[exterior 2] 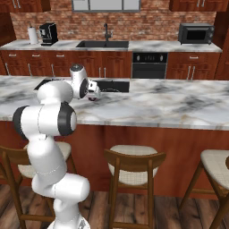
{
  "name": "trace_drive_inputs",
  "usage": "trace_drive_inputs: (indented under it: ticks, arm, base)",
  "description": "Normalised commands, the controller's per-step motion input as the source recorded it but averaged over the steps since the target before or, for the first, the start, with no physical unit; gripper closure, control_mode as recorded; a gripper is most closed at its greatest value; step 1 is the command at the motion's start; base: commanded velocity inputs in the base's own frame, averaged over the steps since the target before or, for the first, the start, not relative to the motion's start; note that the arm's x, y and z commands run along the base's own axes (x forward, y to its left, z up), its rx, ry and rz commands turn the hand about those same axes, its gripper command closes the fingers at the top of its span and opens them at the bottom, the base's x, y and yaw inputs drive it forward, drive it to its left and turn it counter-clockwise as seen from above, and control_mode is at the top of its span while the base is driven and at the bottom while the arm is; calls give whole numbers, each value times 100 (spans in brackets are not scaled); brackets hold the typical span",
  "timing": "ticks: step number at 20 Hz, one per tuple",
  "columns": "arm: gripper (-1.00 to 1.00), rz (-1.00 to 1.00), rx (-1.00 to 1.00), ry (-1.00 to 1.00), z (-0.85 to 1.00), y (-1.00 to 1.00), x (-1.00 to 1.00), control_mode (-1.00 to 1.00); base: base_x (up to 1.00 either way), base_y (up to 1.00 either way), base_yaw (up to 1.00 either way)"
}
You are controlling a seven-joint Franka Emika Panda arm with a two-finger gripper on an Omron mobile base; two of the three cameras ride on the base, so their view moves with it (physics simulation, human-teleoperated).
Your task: Place the liquor on the top shelf of the fridge to keep it out of children's reach, and place the onion and apple on lower shelves for easy access.
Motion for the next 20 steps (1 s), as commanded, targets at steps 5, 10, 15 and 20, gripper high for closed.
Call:
trace_drive_inputs:
  ticks: [5, 10, 15, 20]
  arm:
    - [-100, 0, 0, 0, -16, 0, 39, -100]
    - [-100, 0, 0, 0, -17, 0, 39, -100]
    - [-100, 0, 0, 0, -16, 0, 40, -100]
    - [-100, 0, 0, 0, -17, 0, 38, -100]
  base:
    - [0, 0, 0]
    - [0, 0, 0]
    - [0, 0, 0]
    - [0, 0, 0]
